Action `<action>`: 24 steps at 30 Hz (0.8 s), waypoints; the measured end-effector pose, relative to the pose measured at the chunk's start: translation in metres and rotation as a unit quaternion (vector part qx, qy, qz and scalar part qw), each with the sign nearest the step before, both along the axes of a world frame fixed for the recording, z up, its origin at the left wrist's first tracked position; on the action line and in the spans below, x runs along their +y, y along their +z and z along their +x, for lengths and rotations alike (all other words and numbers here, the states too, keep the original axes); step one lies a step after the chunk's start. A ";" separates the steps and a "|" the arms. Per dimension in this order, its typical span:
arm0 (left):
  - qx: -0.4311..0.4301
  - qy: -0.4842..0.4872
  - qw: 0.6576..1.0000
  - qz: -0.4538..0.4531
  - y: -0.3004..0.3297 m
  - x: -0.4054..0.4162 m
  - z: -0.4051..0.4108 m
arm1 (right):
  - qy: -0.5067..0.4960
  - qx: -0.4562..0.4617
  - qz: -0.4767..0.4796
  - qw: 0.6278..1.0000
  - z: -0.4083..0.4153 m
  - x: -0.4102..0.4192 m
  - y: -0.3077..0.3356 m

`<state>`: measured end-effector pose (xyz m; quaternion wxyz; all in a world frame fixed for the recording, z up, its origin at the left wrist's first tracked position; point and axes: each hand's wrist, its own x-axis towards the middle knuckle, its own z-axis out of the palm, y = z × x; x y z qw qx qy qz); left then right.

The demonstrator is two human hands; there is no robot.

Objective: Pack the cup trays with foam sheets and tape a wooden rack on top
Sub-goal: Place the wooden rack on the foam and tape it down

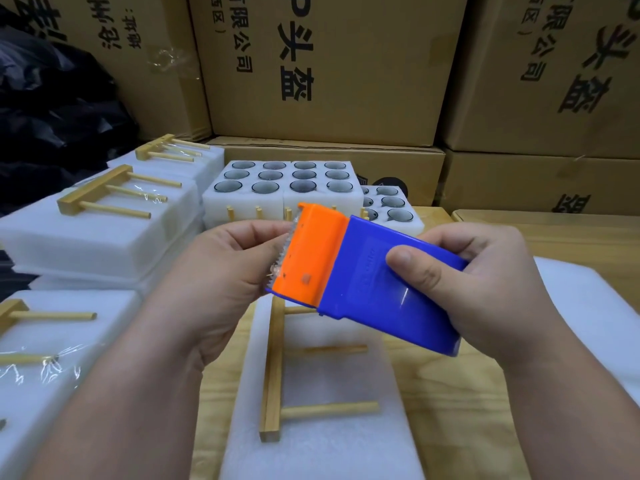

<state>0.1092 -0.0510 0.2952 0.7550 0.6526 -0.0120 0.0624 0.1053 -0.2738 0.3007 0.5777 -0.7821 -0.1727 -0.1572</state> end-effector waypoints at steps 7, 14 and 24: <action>-0.003 0.042 0.999 -0.018 -0.001 0.011 -0.005 | -0.009 -0.002 -0.030 1.000 -0.002 0.014 0.014; 0.046 0.076 0.990 -0.111 -0.034 0.032 -0.026 | 0.019 0.061 -0.229 0.971 0.003 0.048 0.048; 0.059 0.045 0.950 -0.303 -0.061 0.049 -0.033 | 0.015 -0.011 -0.449 0.893 -0.002 0.125 0.098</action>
